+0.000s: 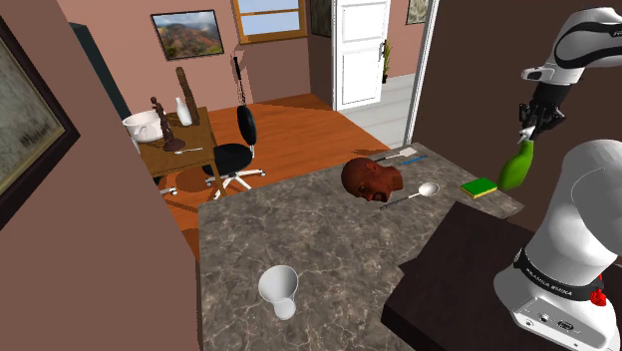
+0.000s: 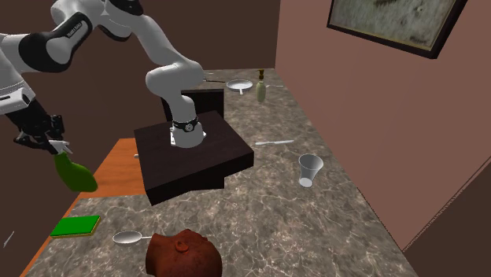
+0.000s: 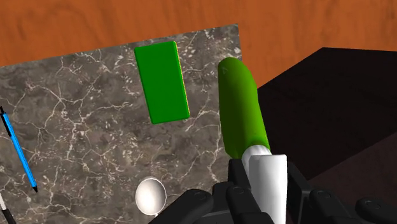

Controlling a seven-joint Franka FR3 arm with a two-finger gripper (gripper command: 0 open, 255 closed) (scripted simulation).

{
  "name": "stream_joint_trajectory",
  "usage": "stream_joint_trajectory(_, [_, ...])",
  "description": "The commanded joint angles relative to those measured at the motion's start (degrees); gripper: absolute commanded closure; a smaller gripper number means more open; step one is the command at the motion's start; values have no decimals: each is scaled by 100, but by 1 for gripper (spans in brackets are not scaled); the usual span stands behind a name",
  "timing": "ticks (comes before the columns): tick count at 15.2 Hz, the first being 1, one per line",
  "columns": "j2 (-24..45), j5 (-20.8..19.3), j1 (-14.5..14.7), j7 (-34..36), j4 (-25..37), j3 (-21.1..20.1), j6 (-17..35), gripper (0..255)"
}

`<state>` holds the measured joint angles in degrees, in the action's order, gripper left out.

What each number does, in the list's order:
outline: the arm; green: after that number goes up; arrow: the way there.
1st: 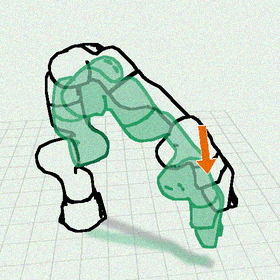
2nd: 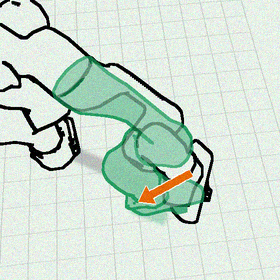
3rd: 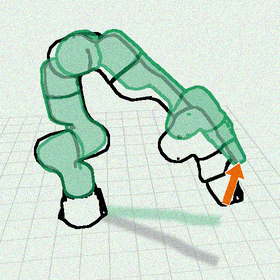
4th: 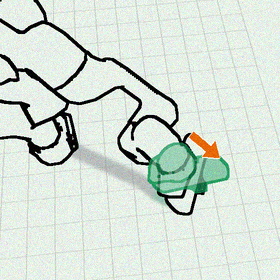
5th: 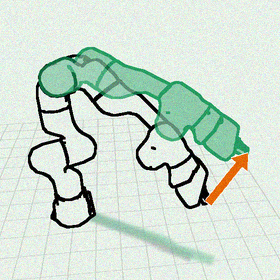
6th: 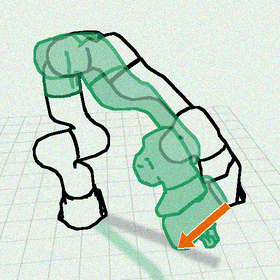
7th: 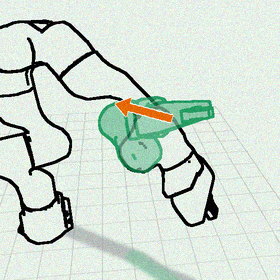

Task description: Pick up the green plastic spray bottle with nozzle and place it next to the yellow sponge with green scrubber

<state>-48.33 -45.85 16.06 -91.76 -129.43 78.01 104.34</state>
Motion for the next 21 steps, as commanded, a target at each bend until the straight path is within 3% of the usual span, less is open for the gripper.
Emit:
stream_joint_trajectory(1, [-8,-81,31,27,-82,121,124,255])
stream_joint_trajectory(16, [-59,-761,568,263,-423,1273,1008,255])
stream_joint_trajectory(21, [-60,-762,568,264,-423,1273,1007,255])
